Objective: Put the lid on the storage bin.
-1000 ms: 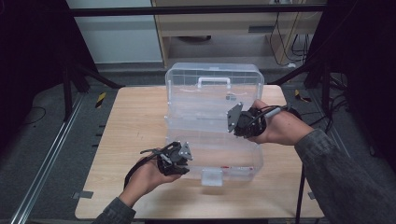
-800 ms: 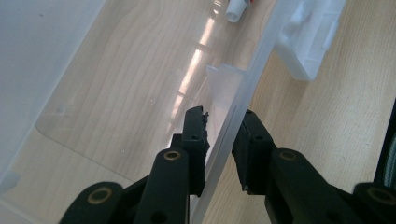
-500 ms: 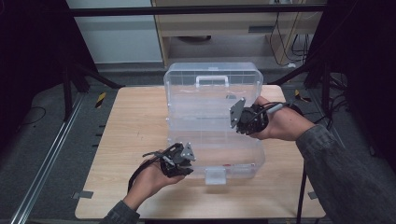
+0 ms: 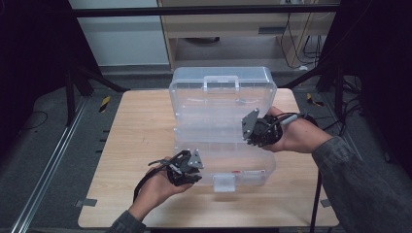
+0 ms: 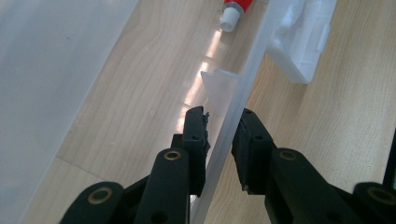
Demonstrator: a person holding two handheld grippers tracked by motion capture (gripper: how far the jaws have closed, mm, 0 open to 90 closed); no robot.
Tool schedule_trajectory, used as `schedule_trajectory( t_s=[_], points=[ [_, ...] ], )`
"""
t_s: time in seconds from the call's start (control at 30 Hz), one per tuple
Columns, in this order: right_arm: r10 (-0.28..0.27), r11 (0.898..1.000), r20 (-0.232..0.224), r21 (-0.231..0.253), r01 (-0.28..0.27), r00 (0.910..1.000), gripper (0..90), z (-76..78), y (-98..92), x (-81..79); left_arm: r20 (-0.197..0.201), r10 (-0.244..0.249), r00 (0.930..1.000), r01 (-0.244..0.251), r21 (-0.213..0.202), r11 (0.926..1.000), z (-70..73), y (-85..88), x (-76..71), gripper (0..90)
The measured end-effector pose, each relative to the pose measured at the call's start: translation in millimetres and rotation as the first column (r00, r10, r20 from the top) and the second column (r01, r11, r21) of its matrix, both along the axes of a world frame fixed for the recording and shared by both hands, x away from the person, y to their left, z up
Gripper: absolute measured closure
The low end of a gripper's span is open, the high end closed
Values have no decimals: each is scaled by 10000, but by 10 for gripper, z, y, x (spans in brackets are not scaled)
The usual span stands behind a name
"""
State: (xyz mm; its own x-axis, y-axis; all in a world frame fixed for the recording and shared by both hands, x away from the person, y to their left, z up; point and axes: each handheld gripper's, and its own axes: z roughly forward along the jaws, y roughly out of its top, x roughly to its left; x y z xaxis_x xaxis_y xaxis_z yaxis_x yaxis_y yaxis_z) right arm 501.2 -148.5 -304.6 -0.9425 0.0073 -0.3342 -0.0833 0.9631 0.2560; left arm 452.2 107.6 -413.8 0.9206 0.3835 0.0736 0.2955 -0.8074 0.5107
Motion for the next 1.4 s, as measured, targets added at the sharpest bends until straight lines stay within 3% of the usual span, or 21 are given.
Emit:
schedule_trajectory(
  t_s=[0.13, 0.17, 0.2, 0.23, 0.27, 0.53, 0.57, 0.6, 0.63, 0.77, 0.87, 0.93, 0.97, 1.07, 1.2, 1.23, 1.4],
  points=[
    [58, 10000, -59, -45, -58, 10000, 860, -15, 2, -19, 16, 29, 10000, -29, -7, 10000, -1, -3, -6, 749],
    [82, 10000, -83, -56, -83, 9999, 860, -16, 2, -21, 363, -486, 9982, 479, 199, 9987, 11, 3, 33, 748],
    [82, 10000, -83, -56, -83, 9999, 860, -16, 2, -21, 363, -486, 9982, 479, 199, 9987, 11, 3, 33, 747],
    [112, 9999, -82, -21, -112, 9999, 860, -22, 4, -23, 341, -466, 9983, 461, 154, 9988, 9, 4, 32, 747],
    [131, 9999, -93, -13, -131, 9999, 861, -26, 4, -27, 171, -112, 9998, 111, 20, 9999, -1, 1, 3, 746],
    [113, 9999, -182, 47, -112, 9998, 861, -51, -8, -59, 160, 89, 9998, -90, 29, 10000, -4, -9, -27, 743],
    [103, 9999, -191, 51, -102, 9998, 861, -54, -9, -63, 461, -506, 9977, 497, 205, 9986, 9, -2, 19, 742],
    [81, 9999, -196, 68, -80, 9998, 861, -57, -10, -68, 514, -448, 9977, 436, 247, 9987, 14, 2, 17, 742],
    [109, 9999, -224, 77, -107, 9997, 860, -63, -11, -73, 144, 80, 9999, -80, -17, 10000, -7, -7, -25, 742],
    [101, 9999, -172, 99, -99, 9998, 856, -66, -26, -77, 242, 28, 9997, -28, 17, 10000, -3, -8, -26, 732],
    [112, 9999, -174, 98, -111, 9998, 855, -65, -29, -75, 389, 16, 9992, -18, 50, 10000, -1, -7, -27, 656],
    [125, 9999, -173, 93, -123, 9998, 854, -64, -31, -74, 467, -104, 9989, 108, -72, 9999, 21, 5, -17, 610],
    [144, 9999, -172, 78, -143, 9997, 854, -63, -31, -74, 617, -379, 9974, 396, -258, 9989, 73, 32, -16, 580],
    [148, 9999, -178, 76, -147, 9997, 852, -61, -34, -71, 864, -462, 9952, 494, -353, 9982, 125, 54, -35, 508],
    [186, 9998, -179, 58, -185, 9997, 850, -60, -32, -66, 834, -438, 9956, 533, -1152, 9919, 258, 112, -97, 459],
    [203, 9998, -162, 43, -202, 9997, 848, -61, -30, -68, 548, -460, 9974, 547, -1709, 9838, 311, 143, -111, 450],
    [188, 9998, -112, 60, -188, 9998, 846, -63, -36, -73, 684, -445, 9967, 560, -1759, 9828, 433, 193, -141, 424]
  ],
)
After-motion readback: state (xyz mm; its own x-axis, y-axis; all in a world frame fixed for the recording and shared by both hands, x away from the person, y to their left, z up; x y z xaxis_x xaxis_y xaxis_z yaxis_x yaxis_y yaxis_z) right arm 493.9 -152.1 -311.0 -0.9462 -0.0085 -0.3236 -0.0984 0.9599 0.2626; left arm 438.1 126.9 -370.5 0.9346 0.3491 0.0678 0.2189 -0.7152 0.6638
